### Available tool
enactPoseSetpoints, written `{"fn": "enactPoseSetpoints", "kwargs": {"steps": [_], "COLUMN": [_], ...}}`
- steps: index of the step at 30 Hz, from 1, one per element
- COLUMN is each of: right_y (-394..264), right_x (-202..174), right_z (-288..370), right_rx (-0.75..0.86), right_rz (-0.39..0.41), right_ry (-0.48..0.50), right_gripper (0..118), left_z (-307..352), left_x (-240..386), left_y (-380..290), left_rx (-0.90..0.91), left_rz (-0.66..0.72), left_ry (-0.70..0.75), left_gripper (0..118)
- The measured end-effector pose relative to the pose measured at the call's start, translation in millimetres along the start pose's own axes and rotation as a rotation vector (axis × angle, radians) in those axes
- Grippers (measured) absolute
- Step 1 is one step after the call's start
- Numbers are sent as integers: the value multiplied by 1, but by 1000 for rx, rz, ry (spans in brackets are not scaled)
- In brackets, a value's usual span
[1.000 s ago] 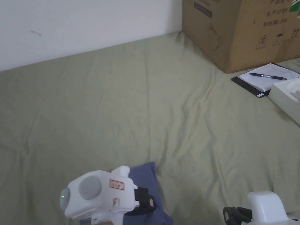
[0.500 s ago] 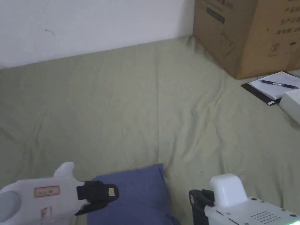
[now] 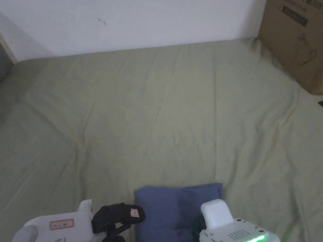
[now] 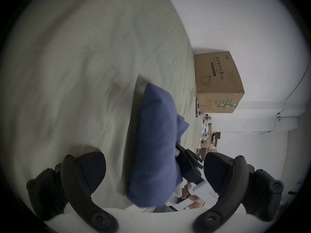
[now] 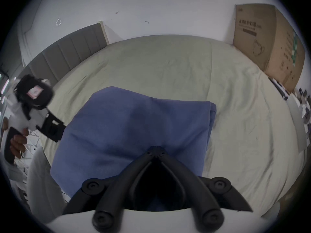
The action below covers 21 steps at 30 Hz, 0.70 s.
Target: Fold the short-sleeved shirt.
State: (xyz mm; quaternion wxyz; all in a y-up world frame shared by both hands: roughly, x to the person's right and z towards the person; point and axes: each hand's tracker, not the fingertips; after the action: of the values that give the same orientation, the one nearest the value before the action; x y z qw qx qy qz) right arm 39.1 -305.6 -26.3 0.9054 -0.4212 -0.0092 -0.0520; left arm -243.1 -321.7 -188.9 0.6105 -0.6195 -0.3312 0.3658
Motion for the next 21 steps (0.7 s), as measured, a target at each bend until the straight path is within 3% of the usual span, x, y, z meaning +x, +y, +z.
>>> {"fn": "enactPoseSetpoints", "kwargs": {"steps": [3,6,10,11,12,13,14,15,17,20,21], "right_y": [3,2,0,0,1,0,1,3,10,30,38], "right_x": [-4,-1,4,5,5,5,7,9,6,-4,-10], "right_z": [1,-1,-1,-1,-1,1,3,7,41,92,104], "right_rx": [-17,-19,-12,-11,-10,-6,-2,9,209,458,485], "right_rz": [22,-25,-48,-49,-53,-69,-91,-116,-135,-98,-81], "right_ry": [-20,-15,5,9,11,15,21,21,14,-73,-85], "right_gripper": [0,0,0,0,0,0,0,0,0,0,0], "left_z": [-28,-37,-54,-56,-57,-56,-54,-51,-45,-42,-42], "left_x": [-9,-7,-1,5,9,13,17,13,6,28,31], "left_y": [14,25,28,27,25,25,25,27,24,17,16], "left_rx": [-64,-84,-153,-169,-174,-167,-152,-125,-141,-122,-134], "left_rz": [29,62,38,2,-40,-84,-123,-139,-21,-198,-177], "left_ry": [-65,-151,-159,-146,-106,-42,40,178,6,96,99], "left_gripper": [116,116,114,108,78,39,26,26,26,26,26]}}
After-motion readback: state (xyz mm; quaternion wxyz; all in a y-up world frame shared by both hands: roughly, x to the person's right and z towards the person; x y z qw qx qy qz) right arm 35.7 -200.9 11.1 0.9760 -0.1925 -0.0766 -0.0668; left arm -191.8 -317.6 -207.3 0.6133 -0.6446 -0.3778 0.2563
